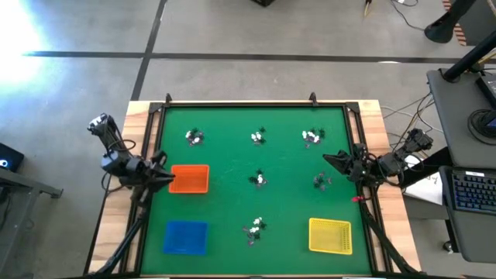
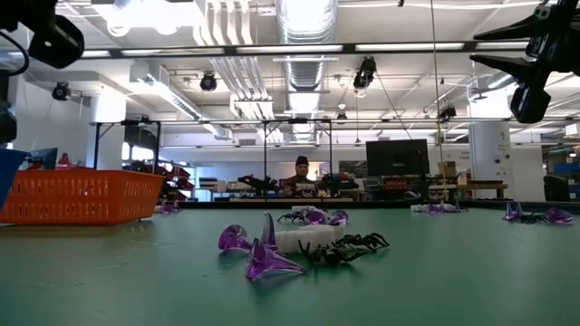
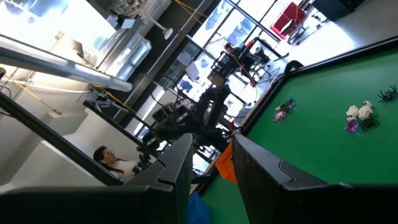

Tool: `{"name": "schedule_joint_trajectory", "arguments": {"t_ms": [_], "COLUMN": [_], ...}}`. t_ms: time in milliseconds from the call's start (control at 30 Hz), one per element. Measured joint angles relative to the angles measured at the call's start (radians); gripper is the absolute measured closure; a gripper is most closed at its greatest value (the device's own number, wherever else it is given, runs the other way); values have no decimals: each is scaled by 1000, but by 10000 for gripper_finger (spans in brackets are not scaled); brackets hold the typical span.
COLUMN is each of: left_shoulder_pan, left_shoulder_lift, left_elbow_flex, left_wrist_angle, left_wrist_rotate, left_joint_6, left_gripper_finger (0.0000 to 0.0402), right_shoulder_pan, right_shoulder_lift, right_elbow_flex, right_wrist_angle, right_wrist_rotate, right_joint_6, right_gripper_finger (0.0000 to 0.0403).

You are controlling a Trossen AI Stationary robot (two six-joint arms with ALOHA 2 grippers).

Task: Sort Halloween decoration
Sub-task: Put the violet witch hat toy into the orange bin

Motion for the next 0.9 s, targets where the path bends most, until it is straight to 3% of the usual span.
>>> {"name": "schedule_joint_trajectory", "arguments": {"t_ms": [167,400,633,800,900], "left_shoulder_pan": [0,0,0,0,0], "left_shoulder_lift": [45,92,159,195,203], "left_elbow_flex": [0,44,124,184,218], "left_wrist_angle": [22,16,-72,-144,-176], "left_wrist_rotate": [-54,-151,-515,-700,-746], "left_joint_6": [-47,-137,-126,-109,-77], "left_gripper_finger": [352,299,274,285,291], "right_shoulder_pan": [0,0,0,0,0], "right_shoulder_lift": [0,0,0,0,0], "right_elbow_flex": [0,0,0,0,0], "right_wrist_angle": [0,0,0,0,0], "right_wrist_rotate": [0,-1,-1,12,24], "right_joint_6": [0,0,-20,-57,-34], "right_gripper_finger": [298,298,298,298,298]}}
